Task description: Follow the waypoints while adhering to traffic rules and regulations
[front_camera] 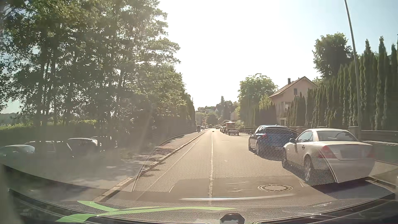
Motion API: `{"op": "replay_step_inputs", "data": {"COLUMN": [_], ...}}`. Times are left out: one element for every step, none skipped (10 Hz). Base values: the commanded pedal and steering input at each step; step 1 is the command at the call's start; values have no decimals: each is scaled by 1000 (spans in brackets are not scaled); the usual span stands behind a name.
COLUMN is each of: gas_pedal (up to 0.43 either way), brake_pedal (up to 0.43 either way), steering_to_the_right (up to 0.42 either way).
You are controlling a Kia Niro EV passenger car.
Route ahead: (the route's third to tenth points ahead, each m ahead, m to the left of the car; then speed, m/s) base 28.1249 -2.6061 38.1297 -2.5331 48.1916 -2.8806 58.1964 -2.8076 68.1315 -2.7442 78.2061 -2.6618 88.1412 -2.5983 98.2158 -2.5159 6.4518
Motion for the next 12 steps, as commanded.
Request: {"op": "replay_step_inputs", "data": {"gas_pedal": [20, 20, 20, 28, 39, 39, 39, 39, 47, 47, 47, 47], "brake_pedal": [0, 0, 0, 0, 0, 0, 0, 0, 0, 0, 0, 0], "steering_to_the_right": [-2, -2, -2, -2, -2, -2, -2, -2, -2, -2, -2, -2]}}
